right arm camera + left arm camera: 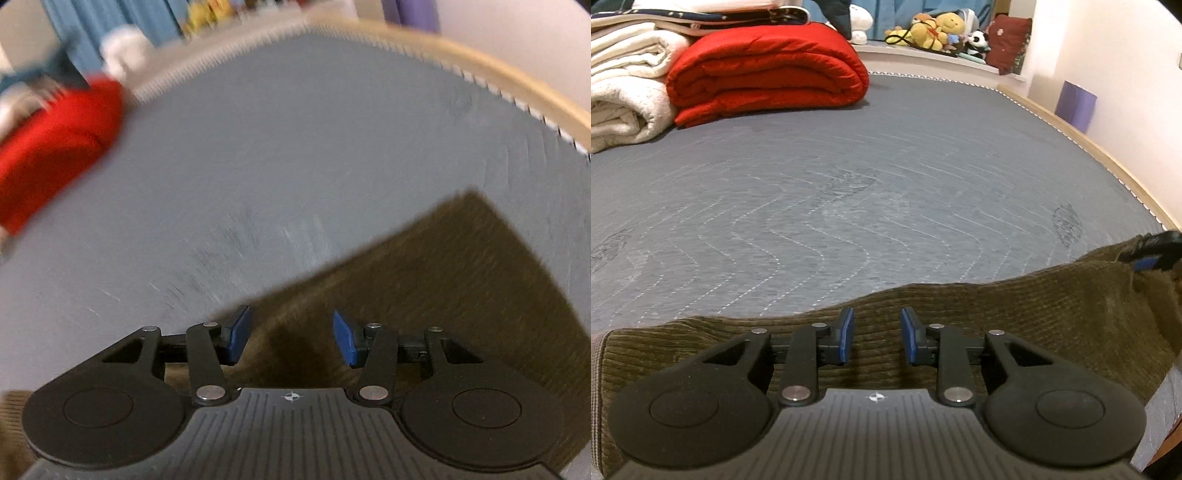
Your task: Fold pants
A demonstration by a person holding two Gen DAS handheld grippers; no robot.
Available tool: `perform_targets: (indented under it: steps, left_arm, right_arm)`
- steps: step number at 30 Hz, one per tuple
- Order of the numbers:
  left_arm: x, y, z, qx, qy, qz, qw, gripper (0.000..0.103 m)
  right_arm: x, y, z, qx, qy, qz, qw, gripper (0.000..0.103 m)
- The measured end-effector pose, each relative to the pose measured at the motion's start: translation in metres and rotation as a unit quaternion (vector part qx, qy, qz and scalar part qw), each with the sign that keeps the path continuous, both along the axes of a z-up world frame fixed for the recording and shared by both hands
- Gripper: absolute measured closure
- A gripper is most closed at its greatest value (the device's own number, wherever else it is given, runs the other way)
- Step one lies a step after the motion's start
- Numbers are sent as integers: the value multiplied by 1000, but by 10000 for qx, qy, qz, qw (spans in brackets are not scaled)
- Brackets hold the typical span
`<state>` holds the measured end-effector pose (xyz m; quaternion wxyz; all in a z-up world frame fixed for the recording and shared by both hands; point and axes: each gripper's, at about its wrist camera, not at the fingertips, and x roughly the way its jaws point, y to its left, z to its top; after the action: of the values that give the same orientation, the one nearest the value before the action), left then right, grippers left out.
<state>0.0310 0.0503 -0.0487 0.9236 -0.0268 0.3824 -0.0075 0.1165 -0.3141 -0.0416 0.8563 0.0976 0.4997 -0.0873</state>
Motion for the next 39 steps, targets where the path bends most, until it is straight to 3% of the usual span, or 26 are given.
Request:
perform_targets:
  steps: [3,4,5,6,7,8,12,16,18,21,23,24,27,29,31,33,35,36,37,39]
  left_arm:
    - [-1,8,0,27,-24,50,10000,72]
    - [-1,10,0,41,-26,74,10000,72]
    - [-1,13,0,47,-20,97,9999,72]
    - [0,17,-1,40,-11,121,9999,72]
    - [0,19,-1,36,-9,141,9999,72]
    - [1,21,-1,36,-8,156,9999,72]
    - [4,28,-3,17,20,196,9998,72]
    - [4,31,-4,23,52,214,9998,72]
    - [5,36,-5,-6,80,290,9995,72]
    - [6,50,-4,-96,110,519,9985,72]
    - [5,64,-2,-191,119,716,9972,72]
    - [5,72,0,-252,119,839,9961,72]
    - [-2,104,14,-459,-34,1290,9906,72]
    - [-7,127,19,-592,-82,1629,9848,73]
    - [-12,147,17,-707,1,1928,9787,73]
    - [-16,167,9,-831,195,2204,9717,73]
    - [-17,186,-4,-883,404,2345,9673,82]
    - [-15,194,-11,-764,559,2409,9659,101]
    - [-15,202,-17,-686,654,2473,9643,100]
    - [-17,216,-24,-920,706,2554,9599,100]
  right_arm:
    - [13,14,-13,-314,78,-26,9995,46]
    - [16,18,-13,-446,68,-30,9990,50]
    - [17,22,-12,-567,54,-137,9983,57]
    - [17,18,-10,-689,5,-284,9972,83]
    - [15,13,-8,-707,-104,-423,9965,97]
    - [10,7,0,-633,-323,-581,9958,102]
    - [5,-5,7,-168,-941,-806,9922,102]
    - [-8,-7,29,-305,-1540,-708,9851,98]
    - [-16,-5,38,-149,-1732,-505,9835,97]
    - [-19,3,38,779,-1531,461,9841,96]
    - [-17,21,28,1504,-1031,1581,9704,90]
    - [-17,32,21,1662,-789,2043,9615,82]
    - [-23,61,0,934,-362,2775,9555,79]
    - [-17,57,-14,751,-199,2584,9629,83]
    - [-12,41,-17,1075,-166,2262,9680,93]
    - [-14,38,-17,1016,-256,2110,9719,95]
    - [-20,44,-8,701,-406,2090,9746,95]
    - [-21,44,-7,566,-463,2054,9759,95]
    - [-19,44,-7,425,-489,1976,9781,94]
    - [-13,38,-13,209,-465,1731,9836,94]
